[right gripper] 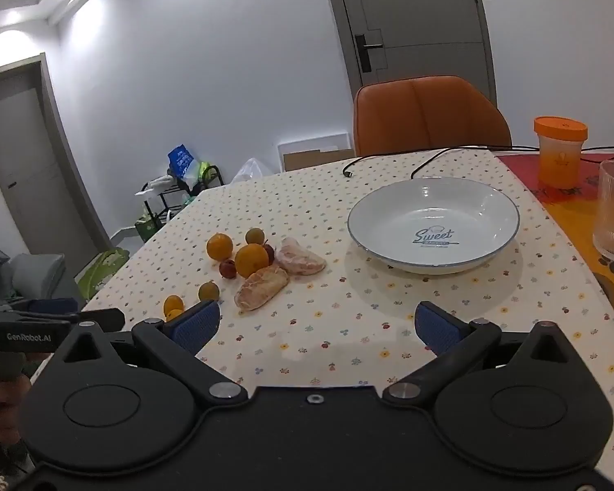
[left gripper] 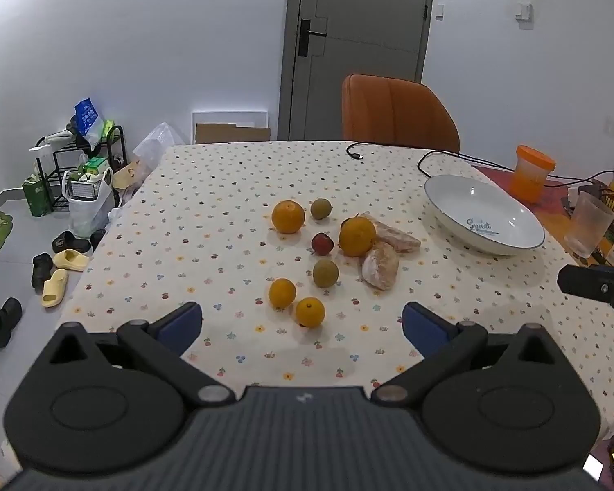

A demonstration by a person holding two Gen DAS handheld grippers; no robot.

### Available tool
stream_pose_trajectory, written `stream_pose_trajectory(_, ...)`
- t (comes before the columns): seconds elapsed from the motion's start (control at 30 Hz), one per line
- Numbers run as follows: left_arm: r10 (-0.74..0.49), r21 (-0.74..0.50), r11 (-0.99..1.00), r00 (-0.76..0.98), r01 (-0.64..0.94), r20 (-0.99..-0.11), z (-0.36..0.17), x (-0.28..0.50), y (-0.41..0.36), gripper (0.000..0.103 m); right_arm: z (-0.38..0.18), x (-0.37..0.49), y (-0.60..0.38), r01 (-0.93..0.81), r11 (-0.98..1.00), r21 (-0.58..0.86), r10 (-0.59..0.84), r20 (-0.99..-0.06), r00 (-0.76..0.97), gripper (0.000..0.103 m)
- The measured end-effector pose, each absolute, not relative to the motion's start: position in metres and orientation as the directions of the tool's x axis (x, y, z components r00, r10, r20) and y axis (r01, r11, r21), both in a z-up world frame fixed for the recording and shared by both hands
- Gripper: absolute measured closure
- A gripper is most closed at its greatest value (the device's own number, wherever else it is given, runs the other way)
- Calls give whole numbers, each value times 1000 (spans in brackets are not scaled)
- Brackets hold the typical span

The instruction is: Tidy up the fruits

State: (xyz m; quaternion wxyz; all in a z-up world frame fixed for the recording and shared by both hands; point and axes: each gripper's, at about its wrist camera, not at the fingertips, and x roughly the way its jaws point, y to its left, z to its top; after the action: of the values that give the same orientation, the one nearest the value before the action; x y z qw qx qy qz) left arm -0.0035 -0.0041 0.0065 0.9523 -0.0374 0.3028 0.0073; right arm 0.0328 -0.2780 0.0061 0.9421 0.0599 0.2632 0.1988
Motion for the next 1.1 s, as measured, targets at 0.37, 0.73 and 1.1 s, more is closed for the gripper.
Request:
stream_pose_trajectory(0.37,-7,-78,996,828,-45,-561,17,-8,-1,0,12,33,-277,-342,919,194,393,-473,788,0)
stream_pose_trajectory(0.73,-17,-70,997,829,-27,-558,16,-13,-3,0,12,28,-277,-325,929,179,371,-482,794,0)
stream_pose_trajectory(1.1,-16,-70,997,829,-27,-559,13,-15,-2,0,8,24,-265,-354,928,121,363,-513,778,0)
